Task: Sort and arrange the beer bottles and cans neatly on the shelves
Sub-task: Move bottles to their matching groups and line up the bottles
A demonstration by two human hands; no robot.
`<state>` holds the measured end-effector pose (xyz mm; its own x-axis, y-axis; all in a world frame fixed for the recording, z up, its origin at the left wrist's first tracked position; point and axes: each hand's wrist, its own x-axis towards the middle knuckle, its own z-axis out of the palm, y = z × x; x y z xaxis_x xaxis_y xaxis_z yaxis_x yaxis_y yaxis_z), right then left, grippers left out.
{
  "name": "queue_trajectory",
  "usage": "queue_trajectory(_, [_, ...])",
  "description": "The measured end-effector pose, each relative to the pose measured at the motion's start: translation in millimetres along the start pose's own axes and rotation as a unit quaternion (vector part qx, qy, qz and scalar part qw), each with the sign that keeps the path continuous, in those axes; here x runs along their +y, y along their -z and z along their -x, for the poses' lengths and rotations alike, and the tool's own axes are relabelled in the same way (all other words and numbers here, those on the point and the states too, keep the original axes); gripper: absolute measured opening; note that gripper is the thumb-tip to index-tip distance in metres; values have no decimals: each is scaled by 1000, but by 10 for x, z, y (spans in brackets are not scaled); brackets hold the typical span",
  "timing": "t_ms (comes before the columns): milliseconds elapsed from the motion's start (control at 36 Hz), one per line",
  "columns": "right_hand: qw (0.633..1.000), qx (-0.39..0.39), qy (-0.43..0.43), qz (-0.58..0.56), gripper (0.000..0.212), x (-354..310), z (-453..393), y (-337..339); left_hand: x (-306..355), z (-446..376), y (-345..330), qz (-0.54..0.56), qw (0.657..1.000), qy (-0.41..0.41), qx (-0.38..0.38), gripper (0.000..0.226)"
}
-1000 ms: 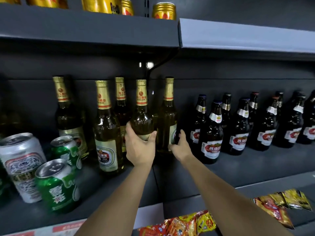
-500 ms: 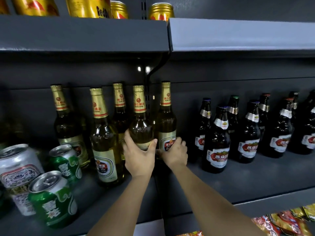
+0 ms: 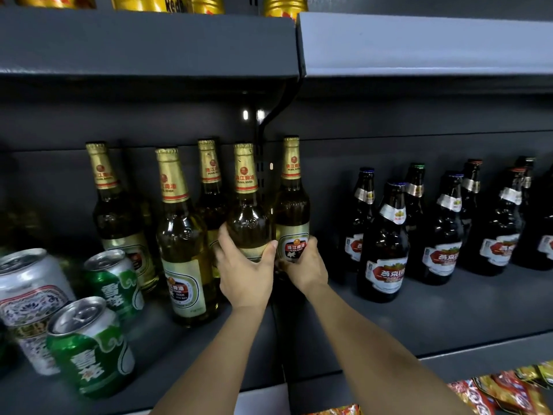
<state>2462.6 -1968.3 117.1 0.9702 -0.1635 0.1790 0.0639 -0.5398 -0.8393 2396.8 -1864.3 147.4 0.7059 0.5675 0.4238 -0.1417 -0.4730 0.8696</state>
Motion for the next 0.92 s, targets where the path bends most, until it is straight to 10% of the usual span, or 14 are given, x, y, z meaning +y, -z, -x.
queue_trajectory(361, [999, 0, 14, 46, 91, 44, 38, -26, -26, -4, 72, 16, 998, 41, -51, 91])
queue_trajectory(528, [987, 79, 112, 86, 61, 166, 354, 164, -59, -151, 277, 73, 979, 106, -157, 50])
queue_trajectory(722, [986, -118, 115, 33, 99, 138, 536, 257, 112, -9, 186, 81, 984, 95, -124, 63])
queue_trajectory(917, [992, -57, 99, 47, 92, 159, 661, 399, 308, 271, -125, 115, 977, 88, -154, 61])
